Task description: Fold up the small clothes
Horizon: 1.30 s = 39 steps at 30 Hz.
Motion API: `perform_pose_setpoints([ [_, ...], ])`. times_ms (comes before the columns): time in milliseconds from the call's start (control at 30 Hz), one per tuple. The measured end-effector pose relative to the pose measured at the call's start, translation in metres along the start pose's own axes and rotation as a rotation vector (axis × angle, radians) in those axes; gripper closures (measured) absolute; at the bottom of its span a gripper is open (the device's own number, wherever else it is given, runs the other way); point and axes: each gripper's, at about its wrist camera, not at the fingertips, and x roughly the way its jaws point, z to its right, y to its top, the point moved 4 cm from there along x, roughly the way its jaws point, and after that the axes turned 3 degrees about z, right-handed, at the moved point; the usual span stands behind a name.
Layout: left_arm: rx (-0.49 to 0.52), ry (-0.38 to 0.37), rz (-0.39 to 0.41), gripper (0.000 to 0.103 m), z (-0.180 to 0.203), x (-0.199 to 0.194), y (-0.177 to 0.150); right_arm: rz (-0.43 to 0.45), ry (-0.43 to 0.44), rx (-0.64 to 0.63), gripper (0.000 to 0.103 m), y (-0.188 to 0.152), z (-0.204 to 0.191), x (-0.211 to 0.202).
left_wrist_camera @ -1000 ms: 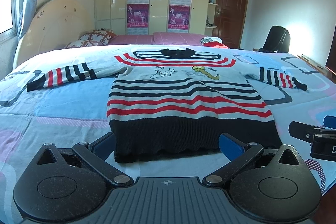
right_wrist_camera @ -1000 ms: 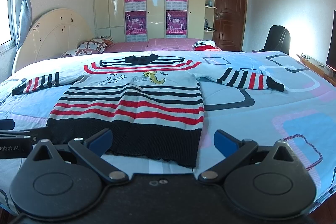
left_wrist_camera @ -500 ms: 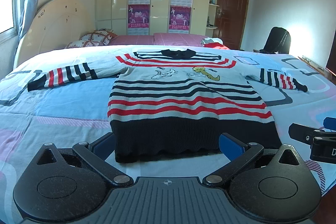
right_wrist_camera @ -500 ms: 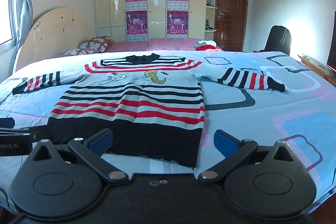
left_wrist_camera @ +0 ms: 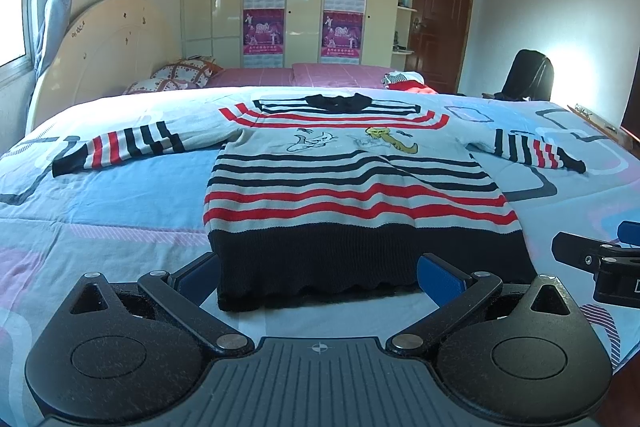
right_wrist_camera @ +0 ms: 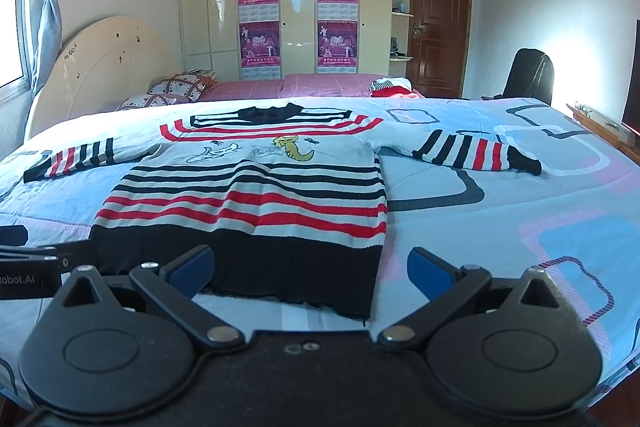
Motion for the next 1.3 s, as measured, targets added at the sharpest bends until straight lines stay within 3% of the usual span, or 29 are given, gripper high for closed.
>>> perform_pose_setpoints([
  [1000,-0.003,0.01,0.004,0.0,-0.003,0.005,0.001,-0.007,0.006,0.003,0.0,0.001,0.001,0.003],
  [1100,0.053,-0.021,0.052,0.0,0.005,0.004,0.011,-0.013,0.01,0.021,0.0,0.002,0.004,0.006],
  [1200,-0.004,-0.101,0.11,0.0,0.007,0.012,0.031,0.004,0.036,0.104,0.001,0.01,0.024,0.01],
  [1300,-0.037,-0.135,0.066,0.0,0.012,0.043,0.049,0.051,0.006,0.222,0.011,0.021,0.062,0.02],
])
